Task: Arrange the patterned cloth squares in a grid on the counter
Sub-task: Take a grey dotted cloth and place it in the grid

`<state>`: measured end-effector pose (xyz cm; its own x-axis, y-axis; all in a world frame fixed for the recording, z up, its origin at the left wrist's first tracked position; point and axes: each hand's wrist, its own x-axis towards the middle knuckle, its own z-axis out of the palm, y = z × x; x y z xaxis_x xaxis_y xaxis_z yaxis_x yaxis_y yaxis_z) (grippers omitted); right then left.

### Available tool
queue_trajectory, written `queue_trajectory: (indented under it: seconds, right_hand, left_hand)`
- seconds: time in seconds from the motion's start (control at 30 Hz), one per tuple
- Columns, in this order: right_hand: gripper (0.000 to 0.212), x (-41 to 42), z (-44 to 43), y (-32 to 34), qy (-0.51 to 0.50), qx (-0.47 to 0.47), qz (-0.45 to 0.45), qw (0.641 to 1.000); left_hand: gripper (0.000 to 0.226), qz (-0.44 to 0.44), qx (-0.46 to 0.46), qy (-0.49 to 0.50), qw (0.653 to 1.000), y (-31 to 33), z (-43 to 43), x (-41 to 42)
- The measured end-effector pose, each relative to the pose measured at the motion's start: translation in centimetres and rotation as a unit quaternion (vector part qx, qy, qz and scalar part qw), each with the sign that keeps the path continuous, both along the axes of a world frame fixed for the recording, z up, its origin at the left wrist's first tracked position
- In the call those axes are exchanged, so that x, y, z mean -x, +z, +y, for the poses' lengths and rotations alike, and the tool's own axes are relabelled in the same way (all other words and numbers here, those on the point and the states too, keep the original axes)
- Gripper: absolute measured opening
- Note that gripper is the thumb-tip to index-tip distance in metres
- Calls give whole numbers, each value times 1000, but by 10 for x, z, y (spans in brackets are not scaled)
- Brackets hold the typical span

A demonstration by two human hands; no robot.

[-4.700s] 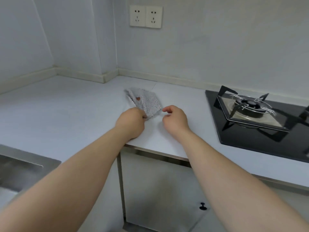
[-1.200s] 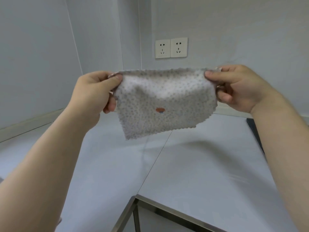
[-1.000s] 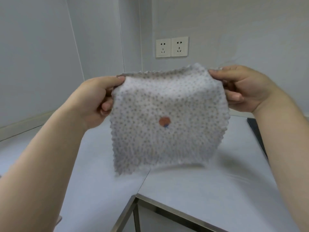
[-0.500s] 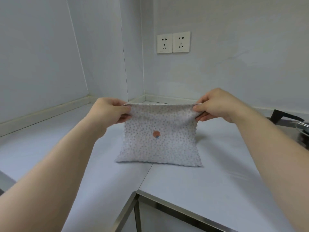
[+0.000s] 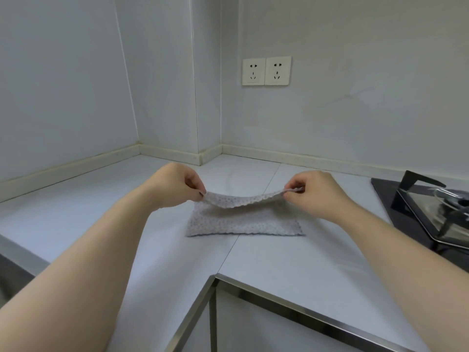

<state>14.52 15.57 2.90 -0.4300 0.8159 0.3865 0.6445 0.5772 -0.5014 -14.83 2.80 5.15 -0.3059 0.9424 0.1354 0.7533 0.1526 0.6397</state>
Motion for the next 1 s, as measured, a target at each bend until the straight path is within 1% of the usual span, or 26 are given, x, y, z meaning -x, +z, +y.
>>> queue_trajectory:
  seconds: [0.1,0.17,0.23,0.33,0.43,0.63,0.67,0.83,1.0]
  right_hand:
    - [1,-12,-14,-18,9,0,26,1000]
    - [4,-17,-20,-27,14,11,32,999]
    - [7,-18,-23,-33,36,13,7,999]
    - [14,-17,-25,-38,83,38,-27,996]
    - [20,-21,-23,-38,96,52,-29,994]
    - [22,-25,-19,-34,118,62,-23,991]
    - [22,-25,-20,-33,125,61,-29,990]
    - [22,-22,-21,-30,136,31,-118,983]
    - [23,-23,-21,-29,139,13,-142,980]
  left_hand:
    - [12,71,76,-33,994,5,-4,-6]
    - [13,123,111,-42,985,6,-5,-10]
    - [15,154,137,-41,978,6,-6,-12]
    - [16,175,175,-44,968,4,-7,-11]
    - [17,190,189,-48,962,4,-8,-10]
    - [19,227,207,-59,950,4,-7,-16]
    - [19,237,211,-59,947,4,-7,-17]
    - [17,304,240,-65,920,4,-7,-25]
    - [22,341,253,-58,903,4,-6,-28]
